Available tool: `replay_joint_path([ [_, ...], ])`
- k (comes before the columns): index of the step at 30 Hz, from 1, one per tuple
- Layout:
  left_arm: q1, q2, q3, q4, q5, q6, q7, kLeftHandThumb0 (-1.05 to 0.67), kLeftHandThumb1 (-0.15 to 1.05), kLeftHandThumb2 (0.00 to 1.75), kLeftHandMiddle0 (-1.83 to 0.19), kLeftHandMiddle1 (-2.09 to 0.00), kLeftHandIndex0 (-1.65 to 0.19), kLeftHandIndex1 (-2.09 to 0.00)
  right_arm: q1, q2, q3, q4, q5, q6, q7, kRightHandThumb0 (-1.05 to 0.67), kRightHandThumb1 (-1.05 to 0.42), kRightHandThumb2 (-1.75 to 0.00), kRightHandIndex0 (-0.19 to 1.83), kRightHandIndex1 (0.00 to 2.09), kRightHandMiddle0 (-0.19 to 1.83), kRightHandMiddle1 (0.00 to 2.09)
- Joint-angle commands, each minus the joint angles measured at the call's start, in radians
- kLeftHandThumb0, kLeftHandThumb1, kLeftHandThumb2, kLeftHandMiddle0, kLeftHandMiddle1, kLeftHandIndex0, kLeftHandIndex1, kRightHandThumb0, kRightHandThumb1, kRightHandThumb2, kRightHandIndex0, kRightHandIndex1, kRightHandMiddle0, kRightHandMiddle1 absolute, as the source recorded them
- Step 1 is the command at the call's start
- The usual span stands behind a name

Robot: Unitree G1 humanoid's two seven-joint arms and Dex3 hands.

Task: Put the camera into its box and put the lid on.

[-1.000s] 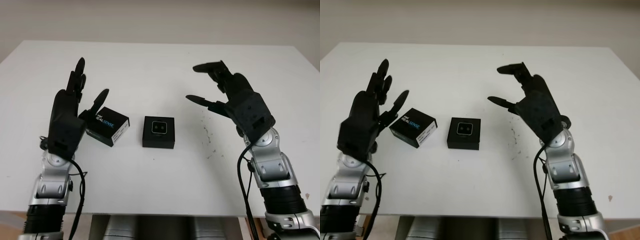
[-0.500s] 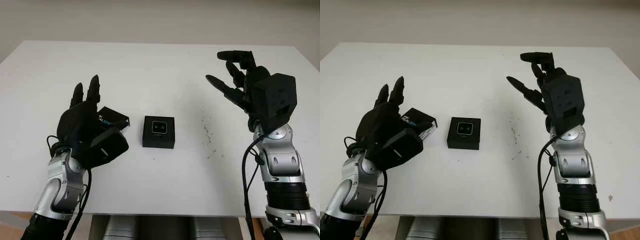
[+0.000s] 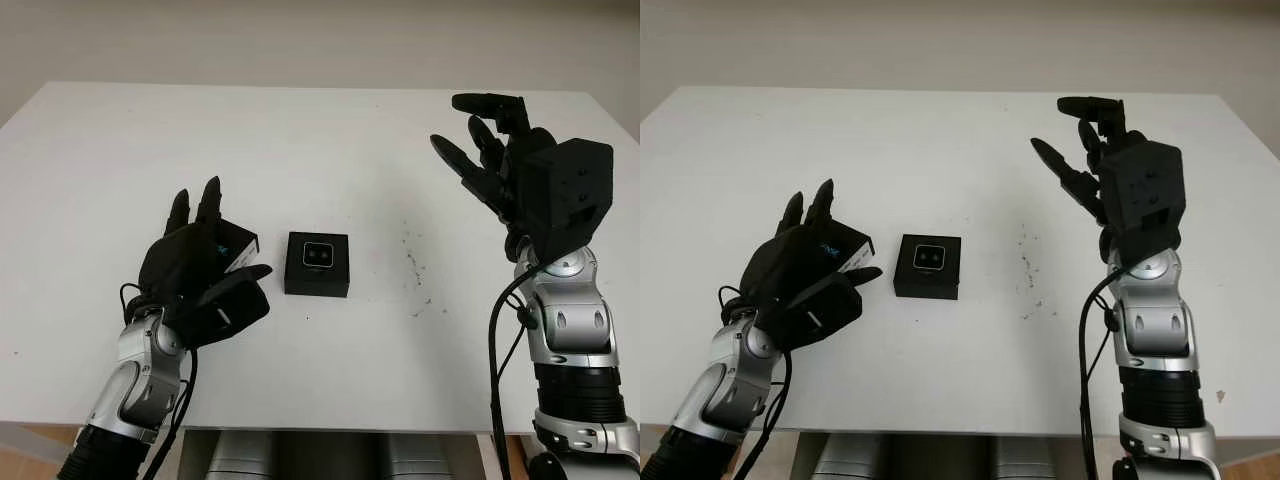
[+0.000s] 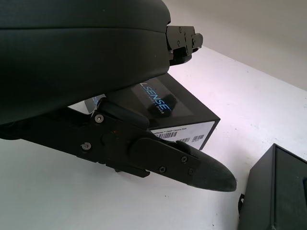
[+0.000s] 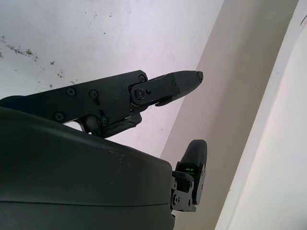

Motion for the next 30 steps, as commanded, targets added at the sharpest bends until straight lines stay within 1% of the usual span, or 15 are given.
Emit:
replay_joint_path([
  [1, -0.021, 0.005, 0.001, 0.021, 0.002, -0.002, 0.010, -0.79, 0.99, 0.04, 0.19, -0.02, 0.03, -0.08, 0.000, -0.001, 0.004, -0.026, -0.004, 0.008, -0.003, -0.45, -1.05, -0.09, 0.16, 0.03, -0.10, 1.01],
  [9, -0.039, 0.012, -0.026, 0.082, 0.055, 0.003, 0.050, -0.71, 0.97, 0.05, 0.16, -0.06, -0.04, -0.08, 0.007, 0.000, 0.003, -0.045, -0.007, 0.026, -0.005, -0.44, -1.05, -0.09, 0.16, 0.03, -0.09, 0.99],
  [12, -0.040, 0.004, -0.021, 0.095, 0.047, -0.004, 0.062, -0.60, 0.95, 0.04, 0.07, -0.09, -0.09, -0.09, 0.008, 0.000, 0.002, -0.047, -0.006, 0.028, -0.004, -0.45, -1.05, -0.08, 0.17, 0.04, -0.08, 0.98],
  [14, -0.039, -0.002, -0.020, 0.100, 0.043, -0.003, 0.076, -0.49, 0.95, 0.05, -0.05, -0.15, -0.15, -0.10, 0.010, -0.001, 0.002, -0.046, -0.005, 0.024, -0.003, -0.45, -1.05, -0.08, 0.17, 0.04, -0.08, 1.00],
  [15, -0.039, -0.004, -0.022, 0.101, 0.047, 0.004, 0.079, -0.45, 0.95, 0.05, -0.05, -0.29, -0.18, -0.09, 0.011, 0.000, 0.001, -0.048, -0.004, 0.025, -0.002, -0.45, -1.05, -0.08, 0.17, 0.04, -0.09, 1.01],
  [16, -0.038, -0.005, -0.024, 0.098, 0.049, 0.012, 0.078, -0.38, 0.96, 0.05, 0.07, -0.73, -0.24, -0.08, 0.012, 0.001, 0.000, -0.050, -0.002, 0.024, -0.002, -0.45, -1.05, -0.08, 0.17, 0.04, -0.09, 1.01],
  [17, -0.037, -0.005, -0.025, 0.094, 0.050, 0.018, 0.073, -0.32, 0.96, 0.05, 0.13, -0.96, -0.28, -0.09, 0.013, 0.005, -0.003, -0.053, 0.003, 0.027, -0.002, -0.45, -1.05, -0.08, 0.18, 0.04, -0.10, 1.02],
  [21, -0.027, 0.010, -0.027, 0.087, 0.052, -0.004, 0.085, -0.09, 1.00, 0.06, 0.19, -1.61, -0.44, -0.16, 0.012, 0.008, -0.007, -0.053, 0.014, 0.024, -0.003, -0.45, -1.05, -0.09, 0.19, 0.05, -0.11, 1.01],
  [22, -0.025, 0.016, -0.026, 0.094, 0.052, -0.024, 0.100, -0.05, 1.00, 0.06, 0.19, -1.76, -0.49, -0.23, 0.010, 0.010, -0.009, -0.053, 0.019, 0.026, -0.003, -0.46, -1.05, -0.08, 0.19, 0.05, -0.11, 1.02],
  [23, -0.024, 0.019, -0.024, 0.099, 0.051, -0.039, 0.112, -0.02, 1.01, 0.06, 0.10, -1.79, -0.38, -0.65, 0.009, 0.011, -0.010, -0.053, 0.022, 0.026, -0.004, -0.46, -1.05, -0.09, 0.19, 0.05, -0.12, 1.03],
  [24, -0.023, 0.021, -0.023, 0.098, 0.052, -0.042, 0.114, -0.01, 1.01, 0.05, 0.07, -1.79, -0.27, -0.93, 0.008, 0.012, -0.011, -0.053, 0.026, 0.029, -0.004, -0.46, -1.05, -0.09, 0.19, 0.05, -0.13, 1.03],
  [25, -0.023, 0.025, -0.024, 0.092, 0.054, -0.040, 0.108, -0.02, 1.01, 0.05, -0.03, -1.75, -0.27, -1.18, 0.007, 0.011, -0.011, -0.054, 0.030, 0.031, -0.002, -0.47, -1.05, -0.09, 0.19, 0.05, -0.13, 1.03],
  [26, -0.022, 0.031, -0.024, 0.092, 0.054, -0.050, 0.108, -0.03, 1.00, 0.05, -0.11, -1.70, -0.29, -1.35, 0.006, 0.010, -0.010, -0.055, 0.033, 0.034, -0.001, -0.47, -1.05, -0.09, 0.18, 0.05, -0.13, 1.03],
  [27, -0.021, 0.037, -0.024, 0.088, 0.053, -0.056, 0.104, -0.03, 1.00, 0.05, -0.20, -1.64, -0.32, -1.46, 0.007, 0.008, -0.009, -0.056, 0.036, 0.035, 0.003, -0.47, -1.05, -0.10, 0.18, 0.04, -0.14, 1.02],
  [30, -0.019, 0.046, -0.021, 0.079, 0.048, -0.064, 0.093, -0.03, 1.00, 0.05, -0.27, -1.58, -0.33, -1.52, 0.009, 0.009, -0.008, -0.060, 0.041, 0.037, 0.007, -0.47, -1.05, -0.12, 0.15, 0.03, -0.15, 1.00],
])
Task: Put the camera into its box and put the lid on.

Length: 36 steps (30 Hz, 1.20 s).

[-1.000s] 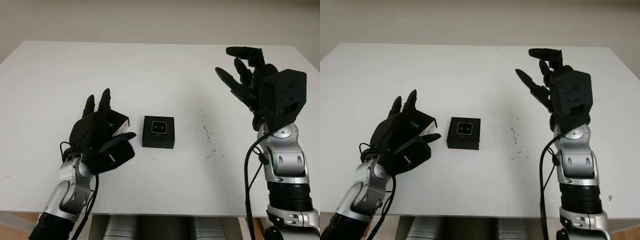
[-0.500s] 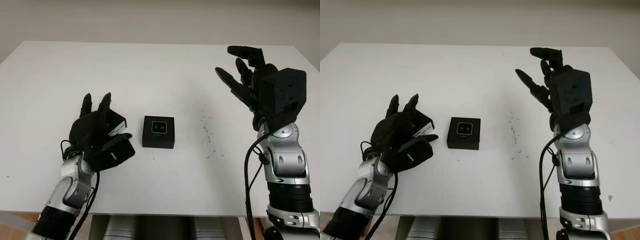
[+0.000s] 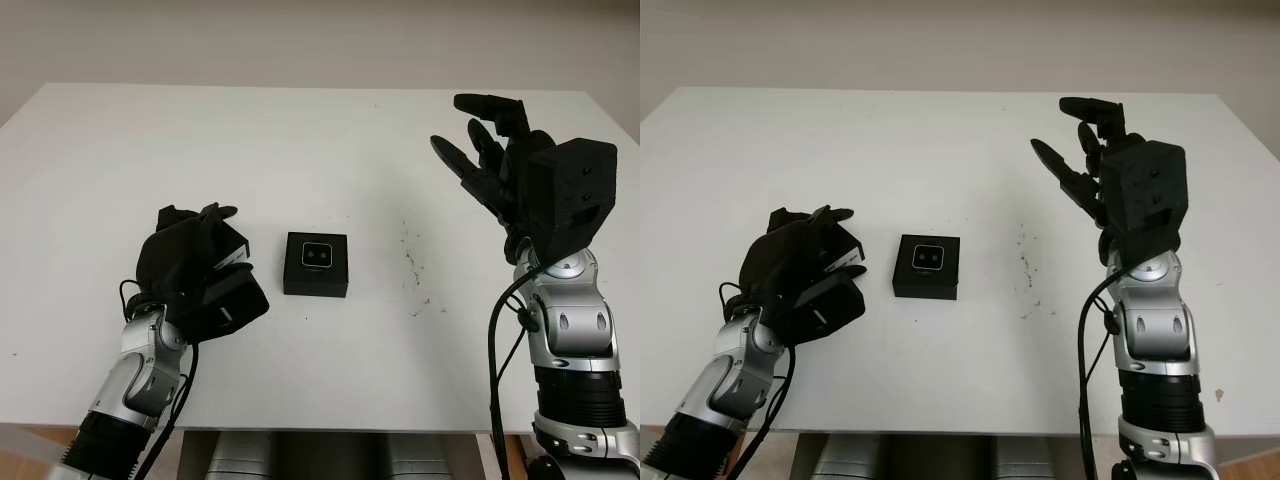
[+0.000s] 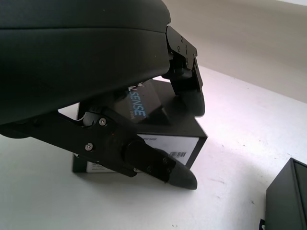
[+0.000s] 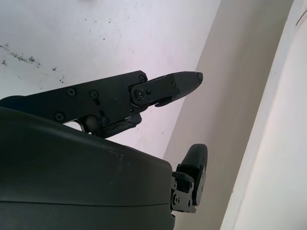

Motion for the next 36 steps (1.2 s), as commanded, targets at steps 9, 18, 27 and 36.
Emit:
replay_joint_path([
  [9, 0.021, 0.021, 0.037, -0.064, -0.068, -0.048, -0.042, -0.05, 0.96, 0.05, -0.31, -1.46, -0.33, -1.47, 0.005, 0.001, 0.004, -0.028, 0.001, 0.000, -0.001, -0.48, -1.05, -0.12, 0.16, 0.04, -0.13, 0.98],
  [18, -0.015, 0.050, 0.170, -0.197, -0.343, -0.097, -0.221, -0.07, 0.98, 0.05, -0.43, -1.39, -0.35, -1.40, 0.006, 0.019, 0.009, -0.014, 0.008, -0.015, -0.003, -0.47, -1.05, -0.13, 0.18, 0.05, -0.17, 1.07],
  [27, -0.102, 0.096, 0.176, -0.227, -0.429, -0.108, -0.361, -0.09, 0.96, 0.05, -0.51, -1.27, -0.39, -1.34, 0.003, 0.038, 0.012, 0.018, 0.043, -0.049, 0.020, -0.47, -1.05, -0.18, 0.18, 0.05, -0.19, 1.16],
  [36, -0.214, 0.059, 0.102, -0.164, -0.416, -0.115, -0.407, -0.07, 0.97, 0.05, -0.43, -1.35, -0.37, -1.34, -0.004, 0.037, 0.027, 0.021, 0.036, -0.042, 0.025, -0.50, -1.05, -0.17, 0.18, 0.05, -0.19, 1.16],
])
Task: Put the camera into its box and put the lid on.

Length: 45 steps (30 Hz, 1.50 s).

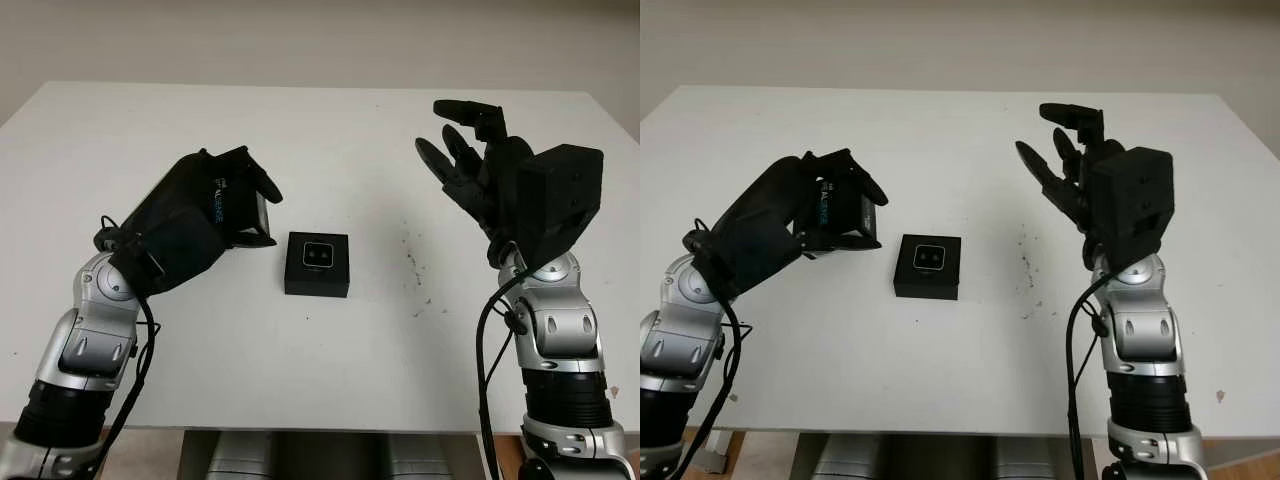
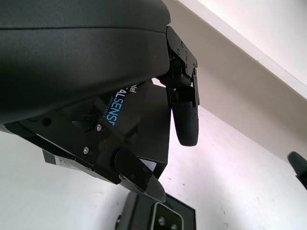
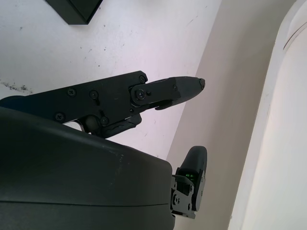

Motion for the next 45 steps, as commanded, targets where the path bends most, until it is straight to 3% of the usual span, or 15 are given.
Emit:
replay_joint_path([
  [1, -0.045, -0.018, -0.023, 0.034, 0.002, -0.008, -0.003, -0.06, 0.97, 0.05, -0.43, -1.37, -0.38, -1.36, -0.007, 0.005, 0.002, 0.000, 0.000, -0.010, -0.005, -0.50, -1.05, -0.17, 0.19, 0.06, -0.19, 1.18],
  [4, -0.077, -0.049, -0.049, 0.083, -0.016, 0.008, -0.019, -0.05, 0.96, 0.05, -0.47, -1.42, -0.41, -1.44, -0.004, 0.011, 0.013, 0.001, -0.013, -0.025, -0.019, -0.51, -1.05, -0.24, 0.19, 0.06, -0.19, 1.18],
  [5, -0.082, -0.057, -0.059, 0.093, -0.017, 0.011, -0.025, -0.05, 0.96, 0.05, -0.47, -1.41, -0.40, -1.45, -0.001, 0.015, 0.015, 0.001, -0.012, -0.038, -0.021, -0.54, -1.05, -0.29, 0.17, 0.05, -0.19, 1.07],
  [9, -0.091, -0.084, -0.093, 0.109, -0.007, 0.033, -0.036, -0.04, 0.96, 0.05, -0.44, -1.28, -0.34, -1.46, 0.004, 0.039, -0.005, 0.016, 0.034, -0.096, -0.010, -0.58, -1.05, -0.60, -0.12, 0.00, -0.19, 0.18],
  [12, -0.093, -0.104, -0.112, 0.102, -0.001, 0.075, -0.046, -0.05, 0.97, 0.05, -0.44, -1.28, -0.33, -1.42, 0.002, 0.061, -0.027, 0.041, 0.073, -0.146, -0.013, -0.71, -1.05, -0.66, -0.18, 0.00, -0.19, 0.02],
  [17, -0.087, -0.119, -0.142, 0.087, 0.015, 0.111, -0.056, -0.06, 0.97, 0.05, -0.42, -1.32, -0.33, -1.40, -0.003, 0.067, -0.034, 0.064, 0.101, -0.180, -0.005, -0.78, -1.05, -0.75, -0.19, 0.00, -0.19, 0.00],
  [29, -0.047, -0.107, -0.162, 0.054, 0.027, 0.128, -0.092, -0.03, 0.97, 0.06, -0.39, -1.36, -0.31, -1.44, 0.005, 0.074, -0.025, 0.065, 0.109, -0.164, -0.021, -0.75, -1.05, -0.73, -0.19, 0.00, -0.19, 0.00],
  [45, -0.069, -0.175, -0.208, 0.072, 0.027, 0.183, -0.095, -0.02, 0.97, 0.06, -0.38, -1.40, -0.29, -1.51, 0.024, 0.088, -0.003, 0.059, 0.104, -0.180, -0.018, -0.71, -1.05, -0.77, -0.19, 0.00, -0.19, 0.00],
])
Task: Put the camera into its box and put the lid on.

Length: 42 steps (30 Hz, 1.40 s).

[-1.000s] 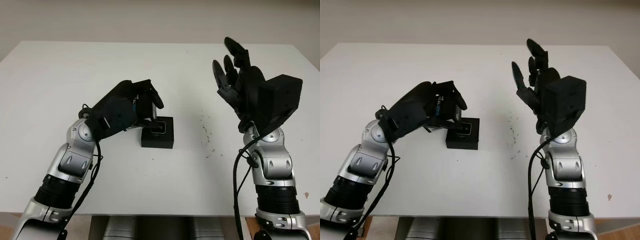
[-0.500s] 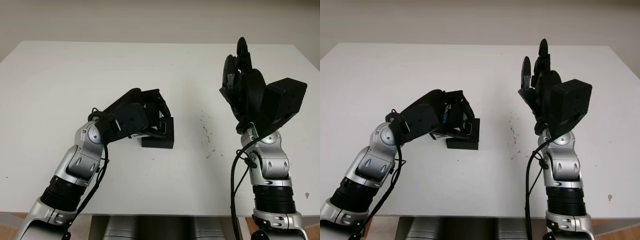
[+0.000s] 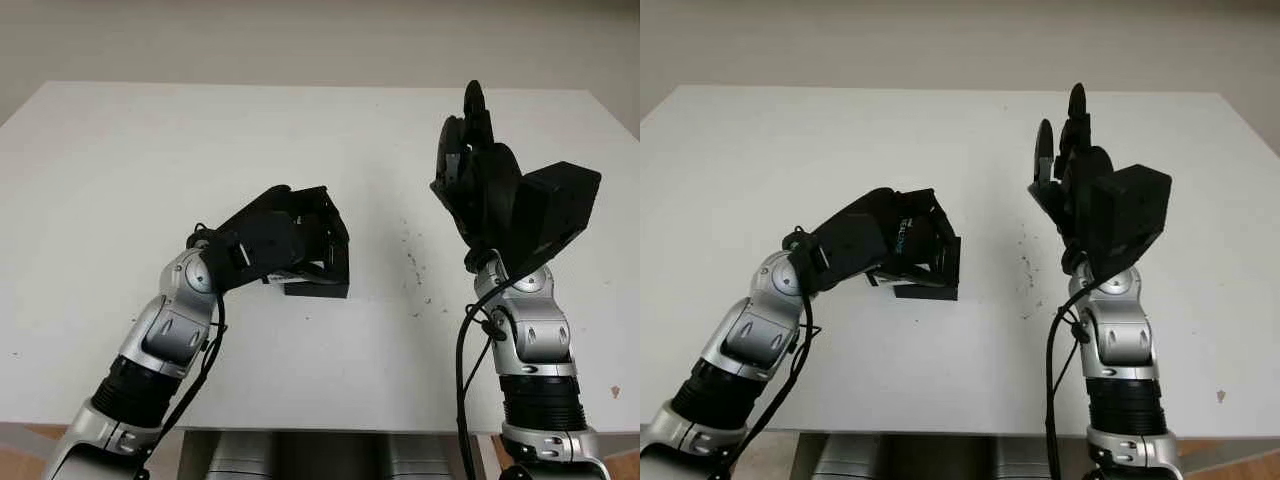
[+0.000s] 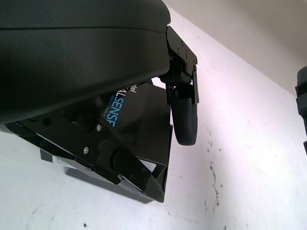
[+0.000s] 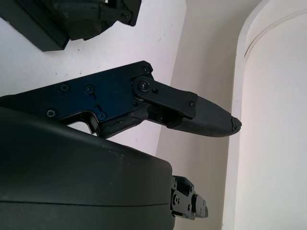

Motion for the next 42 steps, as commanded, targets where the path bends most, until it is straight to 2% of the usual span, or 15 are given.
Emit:
replay_joint_path([
  [1, -0.021, -0.016, -0.019, -0.001, 0.009, 0.010, 0.005, -0.02, 0.97, 0.06, -0.38, -1.42, -0.29, -1.52, 0.002, 0.003, -0.002, -0.003, 0.006, -0.016, 0.007, -0.71, -1.05, -0.77, -0.19, 0.00, -0.19, 0.00],
  [10, -0.069, -0.062, -0.078, 0.037, 0.080, 0.028, 0.037, -0.01, 0.94, 0.05, -0.39, -1.42, -0.31, -1.53, 0.001, 0.021, 0.002, 0.003, 0.028, 0.006, 0.020, -0.70, -1.05, -0.72, -0.19, 0.00, -0.19, 0.00],
  [27, -0.130, -0.076, -0.119, 0.107, 0.142, -0.045, 0.043, 0.00, 0.93, 0.05, -0.43, -1.43, -0.35, -1.54, 0.006, 0.028, 0.018, 0.019, 0.010, 0.006, 0.019, -0.75, -1.05, -0.69, -0.19, 0.00, -0.19, 0.00],
  [39, -0.179, -0.100, -0.156, 0.115, 0.188, -0.008, 0.009, -0.04, 0.91, 0.05, -0.44, -1.39, -0.37, -1.51, 0.010, 0.039, 0.025, 0.021, 0.012, 0.003, 0.017, -0.73, -1.05, -0.71, -0.19, 0.00, -0.19, 0.00],
  [41, -0.180, -0.109, -0.165, 0.114, 0.197, 0.001, 0.010, -0.04, 0.92, 0.05, -0.42, -1.41, -0.36, -1.51, 0.011, 0.038, 0.025, 0.022, 0.010, 0.001, 0.021, -0.73, -1.05, -0.71, -0.19, 0.00, -0.19, 0.00],
  [42, -0.183, -0.112, -0.176, 0.113, 0.209, 0.017, 0.002, -0.10, 0.91, 0.05, -0.34, -1.50, -0.27, -1.45, 0.012, 0.039, 0.024, 0.021, 0.011, 0.001, 0.021, -0.73, -1.05, -0.71, -0.19, 0.00, -0.19, 0.00],
])
